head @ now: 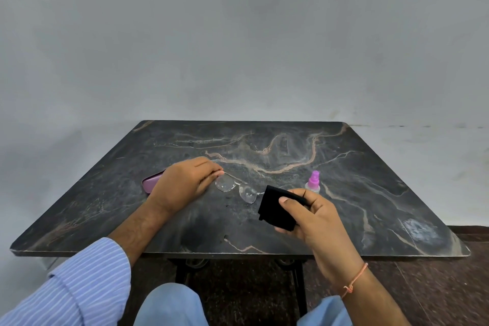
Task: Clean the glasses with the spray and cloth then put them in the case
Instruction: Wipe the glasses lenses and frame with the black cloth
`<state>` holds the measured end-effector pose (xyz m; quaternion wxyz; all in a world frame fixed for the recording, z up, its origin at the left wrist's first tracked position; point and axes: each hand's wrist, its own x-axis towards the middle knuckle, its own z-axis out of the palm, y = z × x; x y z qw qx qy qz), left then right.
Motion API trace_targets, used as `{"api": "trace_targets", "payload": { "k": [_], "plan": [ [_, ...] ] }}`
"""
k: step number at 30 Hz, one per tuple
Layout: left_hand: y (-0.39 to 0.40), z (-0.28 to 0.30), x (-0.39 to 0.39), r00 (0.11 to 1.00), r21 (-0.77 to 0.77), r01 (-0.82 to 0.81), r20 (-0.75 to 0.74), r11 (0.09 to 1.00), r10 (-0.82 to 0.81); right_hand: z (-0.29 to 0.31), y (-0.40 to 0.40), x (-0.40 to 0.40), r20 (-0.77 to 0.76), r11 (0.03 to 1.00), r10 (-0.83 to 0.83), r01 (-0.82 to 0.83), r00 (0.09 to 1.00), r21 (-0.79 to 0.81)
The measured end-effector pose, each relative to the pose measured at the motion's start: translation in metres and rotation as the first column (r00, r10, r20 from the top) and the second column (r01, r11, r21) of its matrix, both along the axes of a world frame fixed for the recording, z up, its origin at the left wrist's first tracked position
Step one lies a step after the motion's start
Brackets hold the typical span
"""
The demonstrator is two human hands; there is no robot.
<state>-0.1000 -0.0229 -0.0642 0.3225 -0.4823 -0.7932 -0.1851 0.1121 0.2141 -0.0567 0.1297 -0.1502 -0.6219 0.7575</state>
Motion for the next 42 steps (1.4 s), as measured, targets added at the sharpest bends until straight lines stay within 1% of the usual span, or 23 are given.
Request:
{"api": "trace_targets", "payload": {
  "k": [5, 9, 12, 15, 18, 21, 25, 30, 32, 34, 36, 39, 40, 42],
  "plan": [
    [-0.001, 0.006, -0.004, 0.996, 0.041, -0.085, 0.009, 0.996, 0.085, 0.003, -0.004, 0.002, -0.003, 0.999, 0.037, -0.037, 0.999, 0.039],
    [-0.006, 0.013, 0.0, 0.989, 0.1, -0.147, 0.027, 0.984, 0.145, -0.006, -0.01, -0.002, 0.113, 0.992, 0.122, -0.125, 0.986, 0.025],
    [-0.011, 0.018, 0.004, 0.983, 0.148, -0.181, 0.063, 0.972, 0.174, -0.013, -0.015, -0.01, 0.177, 0.991, 0.137, -0.135, 0.975, -0.028],
    [-0.01, 0.019, 0.016, 0.976, 0.254, -0.201, 0.139, 0.946, 0.17, -0.018, -0.017, -0.025, 0.189, 0.987, 0.124, -0.1, 0.974, -0.13],
    [-0.002, 0.012, 0.03, 0.969, 0.364, -0.203, 0.21, 0.909, 0.132, -0.019, -0.016, -0.044, 0.133, 0.956, 0.111, -0.069, 0.985, -0.285],
    [0.008, 0.0, 0.037, 0.96, 0.433, -0.204, 0.265, 0.878, 0.092, -0.016, -0.015, -0.06, 0.033, 0.905, 0.131, -0.106, 0.991, -0.411],
    [0.019, -0.02, 0.041, 0.95, 0.457, -0.203, 0.304, 0.866, 0.062, -0.019, -0.011, -0.072, -0.043, 0.875, 0.117, -0.123, 0.992, -0.469],
    [0.021, -0.042, 0.035, 0.882, 0.545, -0.224, 0.465, 0.808, -0.069, -0.024, -0.006, -0.077, -0.046, 0.878, 0.106, -0.115, 0.993, -0.464],
    [0.022, -0.045, 0.036, 0.854, 0.582, -0.248, 0.508, 0.775, -0.109, -0.025, -0.006, -0.079, -0.023, 0.887, 0.104, -0.103, 0.994, -0.45],
    [0.022, -0.047, 0.035, 0.825, 0.598, -0.249, 0.543, 0.762, -0.157, -0.026, -0.008, -0.082, -0.003, 0.895, 0.098, -0.09, 0.995, -0.437],
    [0.02, -0.05, 0.033, 0.769, 0.594, -0.234, 0.598, 0.77, -0.228, -0.028, -0.009, -0.085, 0.014, 0.9, 0.084, -0.07, 0.996, -0.43],
    [0.017, -0.053, 0.033, 0.658, 0.545, -0.157, 0.68, 0.823, -0.324, -0.03, -0.011, -0.088, 0.033, 0.907, 0.05, -0.031, 0.998, -0.42],
    [0.017, -0.053, 0.034, 0.634, 0.522, -0.119, 0.695, 0.844, -0.34, -0.03, -0.012, -0.089, 0.038, 0.909, 0.04, -0.02, 0.998, -0.416],
    [0.017, -0.052, 0.035, 0.623, 0.475, -0.068, 0.707, 0.877, -0.335, -0.031, -0.012, -0.089, 0.042, 0.914, 0.023, -0.004, 0.999, -0.407]
  ]
}}
